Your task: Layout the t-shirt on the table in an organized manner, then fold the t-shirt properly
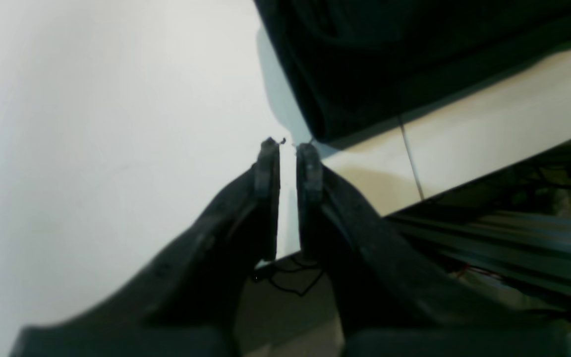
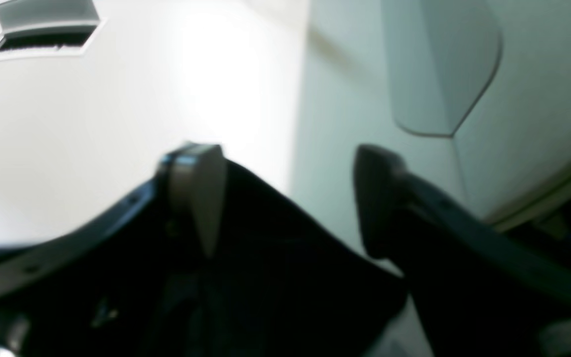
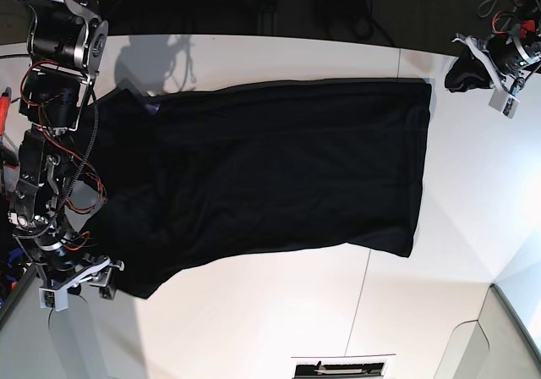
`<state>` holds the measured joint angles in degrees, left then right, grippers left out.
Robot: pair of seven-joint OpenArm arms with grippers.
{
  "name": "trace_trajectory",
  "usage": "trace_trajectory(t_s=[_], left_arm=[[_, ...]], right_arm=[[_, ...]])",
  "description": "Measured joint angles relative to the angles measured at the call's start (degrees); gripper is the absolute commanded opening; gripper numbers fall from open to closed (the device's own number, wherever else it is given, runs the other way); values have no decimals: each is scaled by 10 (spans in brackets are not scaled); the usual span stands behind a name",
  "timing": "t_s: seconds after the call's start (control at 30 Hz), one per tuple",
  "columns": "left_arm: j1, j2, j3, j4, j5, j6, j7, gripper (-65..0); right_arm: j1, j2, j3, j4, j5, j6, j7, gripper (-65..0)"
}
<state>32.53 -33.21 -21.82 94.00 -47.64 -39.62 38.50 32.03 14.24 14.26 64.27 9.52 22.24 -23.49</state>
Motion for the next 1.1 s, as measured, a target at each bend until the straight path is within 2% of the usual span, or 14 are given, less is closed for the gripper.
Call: trace_trajectory(t_s=[0.27,0.3,0.33,0.37,0.4,0.5,0.67,0.77,0.93,1.1], left_arm=[[11,0,0,0,2,0,0,-578],[11,0,0,0,2,0,0,-578],[11,0,0,0,2,0,0,-579],[11,0,0,0,0,0,0,-578],[11,0,0,0,-3,0,0,-579],[11,0,0,0,-16,0,0,-579],[9,2,0,0,-19,0,-2,-580],[8,2,0,0,-18,0,-13,-580],[8,1,0,0,-15,0,-15,-580],[6,2,14,15,-37,1,-15,-581]], right_arm=[[-3,-7,0,0,79,0,-134,-226],[-7,-7,0,0,94,6,-148,-228],[-11,-7,0,0,110,25,-164,-236],[-19,-7,0,1,129,50,-178,-267],[-28,-7,0,4,147,70,-181,-336],[-68,-8,0,17,171,89,-188,-650],[-157,-8,11,72,236,88,-188,-650],[-189,-7,19,129,256,91,-190,-650],[-227,-8,19,194,261,97,-190,-650],[-226,-8,19,178,210,97,-191,-650]])
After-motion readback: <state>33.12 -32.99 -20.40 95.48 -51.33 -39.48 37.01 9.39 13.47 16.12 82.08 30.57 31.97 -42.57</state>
